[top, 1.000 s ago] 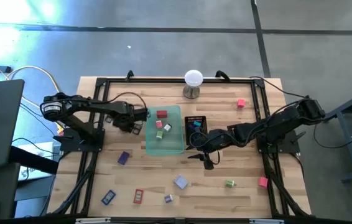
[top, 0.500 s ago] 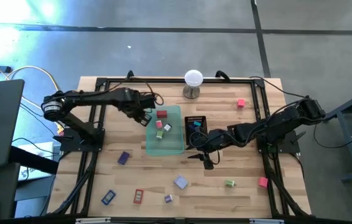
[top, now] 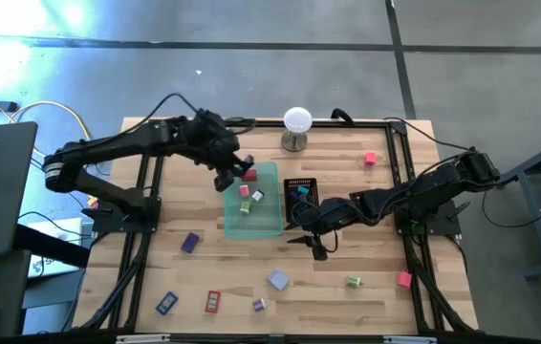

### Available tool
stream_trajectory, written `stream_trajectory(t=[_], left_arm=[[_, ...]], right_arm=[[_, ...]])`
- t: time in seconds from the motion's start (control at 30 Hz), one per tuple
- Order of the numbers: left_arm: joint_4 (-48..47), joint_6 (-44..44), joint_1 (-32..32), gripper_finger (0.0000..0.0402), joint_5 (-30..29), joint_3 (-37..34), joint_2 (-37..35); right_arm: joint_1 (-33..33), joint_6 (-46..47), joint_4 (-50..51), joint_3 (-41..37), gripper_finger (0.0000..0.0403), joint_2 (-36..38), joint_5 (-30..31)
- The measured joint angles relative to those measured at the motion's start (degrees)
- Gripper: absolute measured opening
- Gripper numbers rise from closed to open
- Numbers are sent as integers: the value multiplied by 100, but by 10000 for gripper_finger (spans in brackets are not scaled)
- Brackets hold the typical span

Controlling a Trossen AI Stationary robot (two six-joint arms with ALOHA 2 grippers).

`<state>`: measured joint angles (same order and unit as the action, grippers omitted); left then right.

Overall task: Pick & Place Office items
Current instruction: Put the black digital clock into the black bin

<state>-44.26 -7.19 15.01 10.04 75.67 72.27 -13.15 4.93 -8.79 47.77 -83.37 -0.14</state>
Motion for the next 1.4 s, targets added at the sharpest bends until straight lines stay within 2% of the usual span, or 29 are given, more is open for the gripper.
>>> stream_trajectory(t=[0.13,0.4,0.53,0.83,1.13,1.23,1.4], left_arm=[[719,419,-197,153,797,-60,-33],[2419,1090,-503,153,1732,-598,-2],[2758,1152,-501,153,2160,-714,-2],[2855,1189,-455,153,2368,-742,-2],[2848,1036,-453,153,2192,-742,-2],[2844,981,-454,153,1954,-742,-2],[2796,732,-468,153,1896,-742,-2]], right_arm=[[0,151,-10,0,160,0,-2],[0,260,-107,0,160,0,-2],[0,279,-101,0,160,0,-2],[0,253,-93,0,160,0,-2],[0,234,-138,0,160,0,55],[0,150,-285,2,160,0,345],[0,105,-397,2,160,0,1108]])
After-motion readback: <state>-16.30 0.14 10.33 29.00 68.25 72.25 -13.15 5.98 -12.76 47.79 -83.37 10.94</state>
